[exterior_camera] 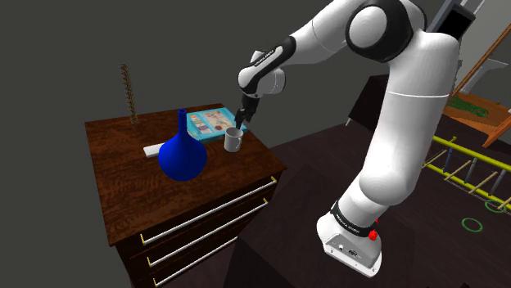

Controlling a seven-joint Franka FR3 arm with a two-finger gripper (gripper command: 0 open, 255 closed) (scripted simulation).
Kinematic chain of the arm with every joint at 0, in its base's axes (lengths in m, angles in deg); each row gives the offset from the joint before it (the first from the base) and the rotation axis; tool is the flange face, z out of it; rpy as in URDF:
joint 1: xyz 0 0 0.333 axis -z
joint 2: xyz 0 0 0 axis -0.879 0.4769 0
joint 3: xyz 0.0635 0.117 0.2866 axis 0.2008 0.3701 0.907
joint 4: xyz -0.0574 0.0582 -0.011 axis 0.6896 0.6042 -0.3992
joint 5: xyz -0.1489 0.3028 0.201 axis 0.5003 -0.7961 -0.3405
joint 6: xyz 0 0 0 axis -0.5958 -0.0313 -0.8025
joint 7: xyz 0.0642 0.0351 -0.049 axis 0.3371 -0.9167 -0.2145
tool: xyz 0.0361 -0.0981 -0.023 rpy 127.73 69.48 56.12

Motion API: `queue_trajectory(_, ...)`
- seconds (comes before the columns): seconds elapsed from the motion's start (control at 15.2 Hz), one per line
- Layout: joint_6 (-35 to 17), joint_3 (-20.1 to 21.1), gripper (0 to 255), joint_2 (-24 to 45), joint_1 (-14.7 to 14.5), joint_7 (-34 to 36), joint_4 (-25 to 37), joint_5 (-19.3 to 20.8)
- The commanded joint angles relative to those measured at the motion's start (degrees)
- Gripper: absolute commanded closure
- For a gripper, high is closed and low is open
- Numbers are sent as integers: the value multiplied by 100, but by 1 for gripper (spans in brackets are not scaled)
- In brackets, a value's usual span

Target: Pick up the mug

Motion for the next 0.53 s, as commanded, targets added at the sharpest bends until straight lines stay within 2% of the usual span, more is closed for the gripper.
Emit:
queue_trajectory(0.0, -56, 58, 0, 468, 96, -143, 393, -155)
queue_trajectory(0.13, -97, 118, 0, 890, 195, -255, 758, -271)
queue_trajectory(0.46, -370, 188, 0, 1197, 243, -339, 790, -359)
